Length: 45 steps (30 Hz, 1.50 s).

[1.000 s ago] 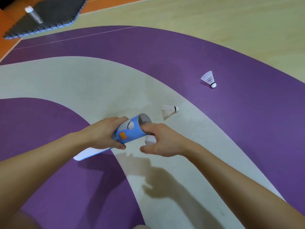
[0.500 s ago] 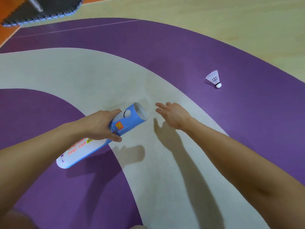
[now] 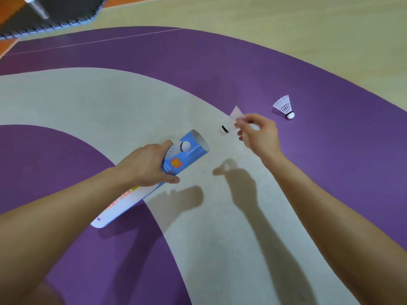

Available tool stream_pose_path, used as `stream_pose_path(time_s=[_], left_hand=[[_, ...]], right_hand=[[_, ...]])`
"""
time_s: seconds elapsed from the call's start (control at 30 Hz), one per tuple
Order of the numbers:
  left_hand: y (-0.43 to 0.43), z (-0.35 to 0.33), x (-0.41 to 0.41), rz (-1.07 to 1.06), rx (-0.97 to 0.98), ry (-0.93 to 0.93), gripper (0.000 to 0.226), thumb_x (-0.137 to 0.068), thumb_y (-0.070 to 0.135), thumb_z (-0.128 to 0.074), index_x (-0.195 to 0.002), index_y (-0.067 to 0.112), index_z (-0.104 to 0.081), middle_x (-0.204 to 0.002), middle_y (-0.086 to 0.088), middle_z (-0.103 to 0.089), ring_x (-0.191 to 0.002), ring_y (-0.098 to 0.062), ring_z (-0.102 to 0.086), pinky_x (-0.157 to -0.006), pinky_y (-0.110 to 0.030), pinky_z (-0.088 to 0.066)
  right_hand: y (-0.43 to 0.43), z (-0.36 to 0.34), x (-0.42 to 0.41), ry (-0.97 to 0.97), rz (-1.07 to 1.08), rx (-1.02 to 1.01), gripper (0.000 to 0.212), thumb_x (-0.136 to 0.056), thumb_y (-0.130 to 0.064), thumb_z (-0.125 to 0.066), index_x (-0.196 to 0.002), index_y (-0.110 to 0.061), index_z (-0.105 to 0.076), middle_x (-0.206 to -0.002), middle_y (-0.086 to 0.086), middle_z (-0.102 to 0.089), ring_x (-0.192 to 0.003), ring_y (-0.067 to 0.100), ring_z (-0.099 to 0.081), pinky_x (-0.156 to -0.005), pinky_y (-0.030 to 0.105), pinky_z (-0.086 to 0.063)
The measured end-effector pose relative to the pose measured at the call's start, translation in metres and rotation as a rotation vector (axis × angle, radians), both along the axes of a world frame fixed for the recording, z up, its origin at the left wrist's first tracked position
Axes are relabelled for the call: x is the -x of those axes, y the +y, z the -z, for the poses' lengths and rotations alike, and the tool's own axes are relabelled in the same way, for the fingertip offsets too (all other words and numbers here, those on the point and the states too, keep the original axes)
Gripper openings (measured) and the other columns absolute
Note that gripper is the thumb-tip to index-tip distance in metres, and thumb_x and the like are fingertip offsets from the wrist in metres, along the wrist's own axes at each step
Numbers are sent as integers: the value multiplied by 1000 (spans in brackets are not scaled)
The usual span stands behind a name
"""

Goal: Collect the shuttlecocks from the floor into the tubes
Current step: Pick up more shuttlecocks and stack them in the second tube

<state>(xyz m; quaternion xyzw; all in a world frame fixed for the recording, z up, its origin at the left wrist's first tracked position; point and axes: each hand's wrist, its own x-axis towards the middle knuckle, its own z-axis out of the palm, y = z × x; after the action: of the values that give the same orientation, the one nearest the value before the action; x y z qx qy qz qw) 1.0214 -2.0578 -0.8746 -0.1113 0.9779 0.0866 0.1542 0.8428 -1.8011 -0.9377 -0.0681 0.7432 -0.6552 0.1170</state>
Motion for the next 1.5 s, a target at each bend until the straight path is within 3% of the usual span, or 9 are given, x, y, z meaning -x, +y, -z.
stream_pose_path(time_s=[0.07,0.2,0.4,0.6,0.77,0.87,1.0,1.27,1.5], left_hand=[[1,1,3,-10,11,28,68,-73,65,-91,-113,35,-46,-92,9,-65,-79,-19,-63,-68,-38,-51],[13,-5,14,-27,-32,76,66,-75,64,-91,-113,30,-48,-90,7,-67,-79,-21,-65,-73,-43,-57],[28,-10,23,58,14,87,68,-71,66,-91,-107,32,-44,-90,7,-64,-78,-25,-64,-70,-42,-55],[32,-16,20,140,81,83,70,-71,66,-91,-116,33,-47,-98,5,-62,-83,-27,-63,-72,-41,-55],[28,-23,26,58,54,87,68,-71,63,-92,-109,33,-45,-96,5,-63,-81,-25,-64,-73,-44,-57],[31,-25,34,19,47,76,68,-71,64,-91,-111,32,-46,-96,5,-66,-82,-25,-66,-74,-44,-59],[46,-25,53,16,24,59,67,-70,62,-92,-108,33,-46,-92,4,-67,-78,-26,-67,-71,-43,-59],[101,-30,112,15,-47,107,67,-69,60,-95,-108,30,-49,-89,7,-68,-78,-24,-67,-70,-43,-59],[141,-59,136,-46,-120,158,62,-72,54,-96,-106,34,-49,-92,10,-67,-77,-16,-65,-64,-38,-52]], right_hand=[[9,-27,-20,-65,-7,211,8,-99,-14,-70,-95,-12,-77,-93,8,-79,-70,22,-69,-69,37,-64],[5,-55,-49,25,-11,275,10,-101,-11,-68,-95,-12,-76,-95,12,-79,-67,26,-68,-66,40,-63],[16,-71,-54,-183,-711,-92,24,-98,-9,-65,-121,-13,-70,-78,22,-75,-64,30,-71,-65,37,-58],[17,-88,-59,-161,-916,-309,25,-94,-11,-72,-109,-29,-66,-81,12,-77,-71,25,-74,-74,41,-64],[32,-96,-34,-64,-614,-90,28,-92,-1,-69,-116,-15,-74,-113,6,-76,-71,21,-71,-69,36,-61],[54,-94,-5,131,-512,-301,39,-84,-16,-73,-121,-26,-73,-114,-12,-75,-85,7,-68,-78,34,-59],[88,-95,40,269,-546,-766,66,-84,-17,-78,-144,-16,-51,-129,-2,-57,-119,21,-55,-97,35,-50],[166,-83,97,491,-367,-1126,33,-91,-49,-60,-103,-18,-62,-86,2,-67,-81,32,-65,-69,38,-55],[211,-76,112,445,-446,-1081,26,-91,-32,-58,-110,-18,-68,-103,3,-67,-99,32,-64,-77,38,-55]])
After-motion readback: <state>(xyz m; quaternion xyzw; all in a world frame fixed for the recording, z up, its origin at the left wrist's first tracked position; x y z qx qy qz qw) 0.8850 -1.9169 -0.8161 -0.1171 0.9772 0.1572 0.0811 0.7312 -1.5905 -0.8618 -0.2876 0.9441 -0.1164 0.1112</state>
